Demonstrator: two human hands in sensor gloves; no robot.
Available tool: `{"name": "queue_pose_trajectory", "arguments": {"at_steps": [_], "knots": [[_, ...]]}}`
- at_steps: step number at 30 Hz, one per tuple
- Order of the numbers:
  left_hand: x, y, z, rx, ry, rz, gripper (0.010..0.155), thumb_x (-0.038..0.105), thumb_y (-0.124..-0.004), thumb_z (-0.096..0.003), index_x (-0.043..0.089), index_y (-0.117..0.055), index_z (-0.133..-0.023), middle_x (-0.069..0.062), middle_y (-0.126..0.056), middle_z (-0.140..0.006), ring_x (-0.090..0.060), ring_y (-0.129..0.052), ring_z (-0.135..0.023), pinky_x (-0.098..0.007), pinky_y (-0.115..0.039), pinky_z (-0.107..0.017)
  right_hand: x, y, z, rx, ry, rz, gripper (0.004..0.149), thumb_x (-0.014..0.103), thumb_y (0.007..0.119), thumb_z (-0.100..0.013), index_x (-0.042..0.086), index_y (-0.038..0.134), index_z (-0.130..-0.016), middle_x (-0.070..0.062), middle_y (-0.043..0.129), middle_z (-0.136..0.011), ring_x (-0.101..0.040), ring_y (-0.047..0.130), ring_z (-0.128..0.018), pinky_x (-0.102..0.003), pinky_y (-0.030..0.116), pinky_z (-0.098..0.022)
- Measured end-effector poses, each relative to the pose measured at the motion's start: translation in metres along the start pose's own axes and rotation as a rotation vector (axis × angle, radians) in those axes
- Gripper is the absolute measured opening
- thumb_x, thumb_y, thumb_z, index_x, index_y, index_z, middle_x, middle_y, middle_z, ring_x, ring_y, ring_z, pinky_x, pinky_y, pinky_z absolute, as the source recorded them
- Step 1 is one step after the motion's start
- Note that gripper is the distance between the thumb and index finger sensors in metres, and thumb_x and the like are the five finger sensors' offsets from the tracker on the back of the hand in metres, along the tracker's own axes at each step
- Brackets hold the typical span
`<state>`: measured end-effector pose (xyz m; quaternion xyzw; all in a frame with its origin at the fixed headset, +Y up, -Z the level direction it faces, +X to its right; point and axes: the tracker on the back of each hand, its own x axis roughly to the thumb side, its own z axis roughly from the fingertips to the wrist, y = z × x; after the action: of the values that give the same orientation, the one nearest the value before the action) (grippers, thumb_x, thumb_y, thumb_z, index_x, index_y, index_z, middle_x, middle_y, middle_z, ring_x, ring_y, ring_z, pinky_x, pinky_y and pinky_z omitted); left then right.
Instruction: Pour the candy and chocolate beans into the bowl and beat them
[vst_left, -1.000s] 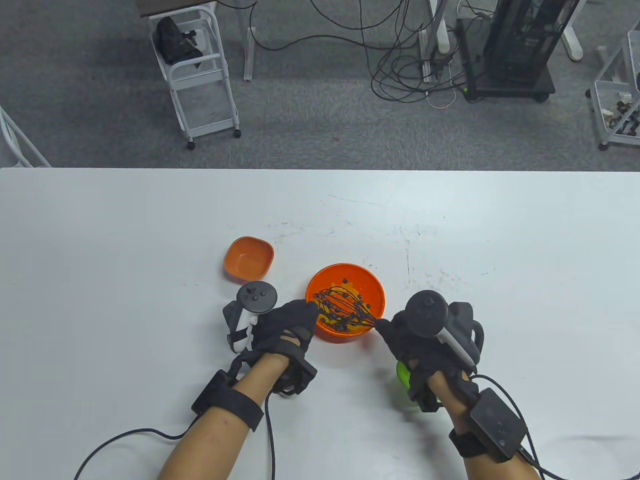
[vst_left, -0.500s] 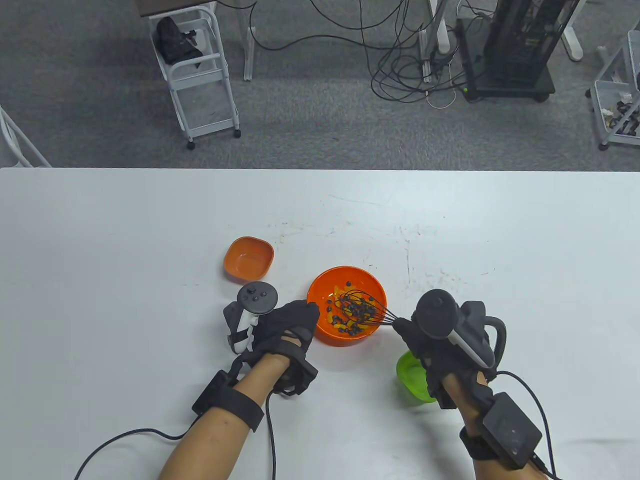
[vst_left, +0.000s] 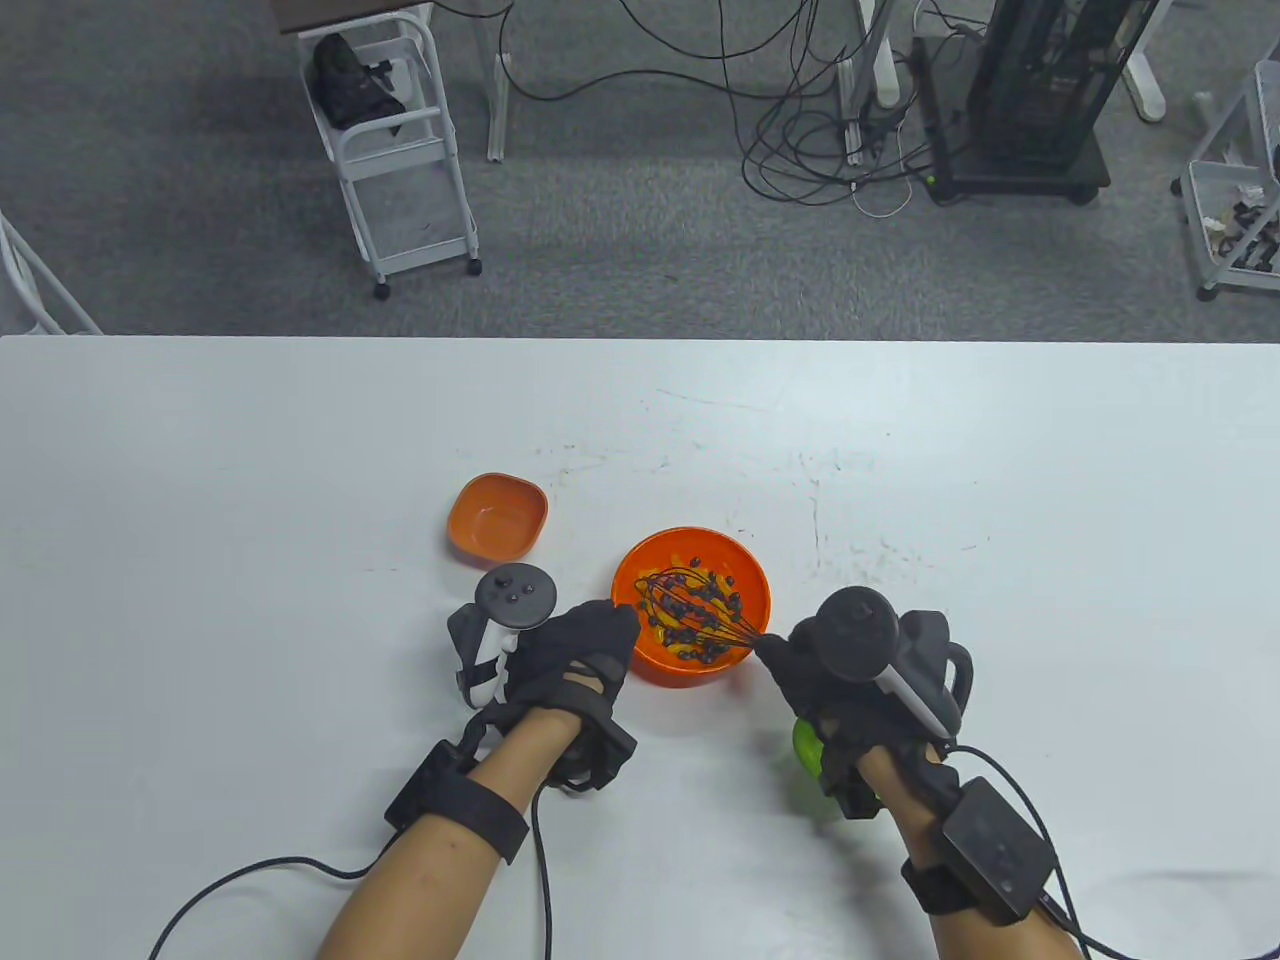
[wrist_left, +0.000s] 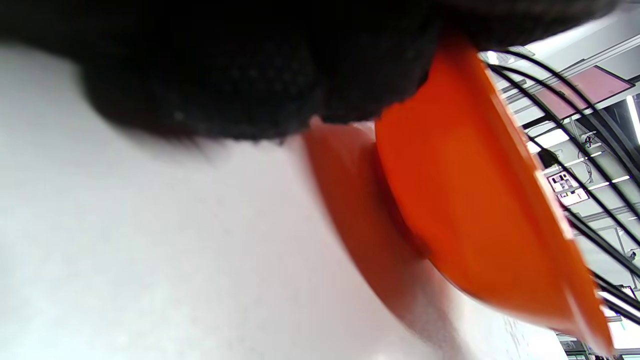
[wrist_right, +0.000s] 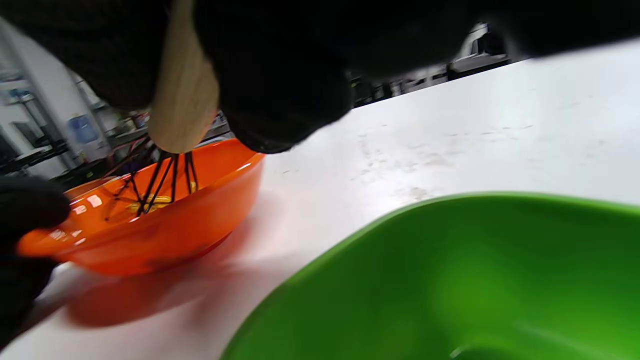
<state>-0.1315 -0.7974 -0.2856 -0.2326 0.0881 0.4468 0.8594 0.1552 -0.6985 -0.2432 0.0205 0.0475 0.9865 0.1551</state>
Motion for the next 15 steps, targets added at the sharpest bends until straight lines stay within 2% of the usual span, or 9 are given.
{"name": "queue_pose_trajectory", "arguments": {"at_steps": [3,5,7,15], "knots": [[0.0,0.0,0.0,0.001,0.004,0.007,0.047,0.065,-0.067,-0.0475,0.024,-0.086,-0.063,0.01,-0.099,-0.041,-0.018,-0.101,-0.027,-0.034,-0.088,-0.014,0.008,-0.009,0.005,-0.021,-0.042,0.087,0.057,0.061,0.083,-0.044,0.014,0.098,-0.071,-0.001,0.102,-0.031,-0.021,0.09,0.0,-0.042,0.088,-0.003],[-0.001,0.0,0.0,-0.002,0.006,0.014,0.047,0.064,-0.067,-0.0476,0.024,-0.086,-0.063,0.01,-0.099,-0.041,-0.018,-0.101,-0.027,-0.034,-0.088,-0.014,0.01,-0.014,0.009,-0.022,-0.041,0.103,0.056,0.06,0.086,-0.043,0.013,0.099,-0.071,-0.002,0.102,-0.03,-0.023,0.09,-0.001,-0.043,0.088,-0.003],[0.0,0.0,0.0,-0.009,0.003,0.019,0.047,0.064,-0.068,-0.0476,0.023,-0.087,-0.062,0.009,-0.099,-0.041,-0.018,-0.1,-0.027,-0.034,-0.088,-0.014,0.009,-0.022,0.012,-0.053,-0.029,0.195,0.056,0.061,0.087,-0.042,0.014,0.1,-0.071,-0.002,0.103,-0.031,-0.023,0.09,-0.002,-0.043,0.088,-0.005],[-0.001,0.0,0.0,-0.008,0.003,0.02,0.048,0.065,-0.067,-0.0477,0.024,-0.086,-0.063,0.009,-0.099,-0.041,-0.018,-0.101,-0.027,-0.034,-0.088,-0.014,-0.001,-0.021,0.012,-0.108,0.007,0.144,0.057,0.061,0.085,-0.043,0.013,0.099,-0.07,-0.001,0.102,-0.031,-0.021,0.09,-0.001,-0.042,0.089,-0.003]]}}
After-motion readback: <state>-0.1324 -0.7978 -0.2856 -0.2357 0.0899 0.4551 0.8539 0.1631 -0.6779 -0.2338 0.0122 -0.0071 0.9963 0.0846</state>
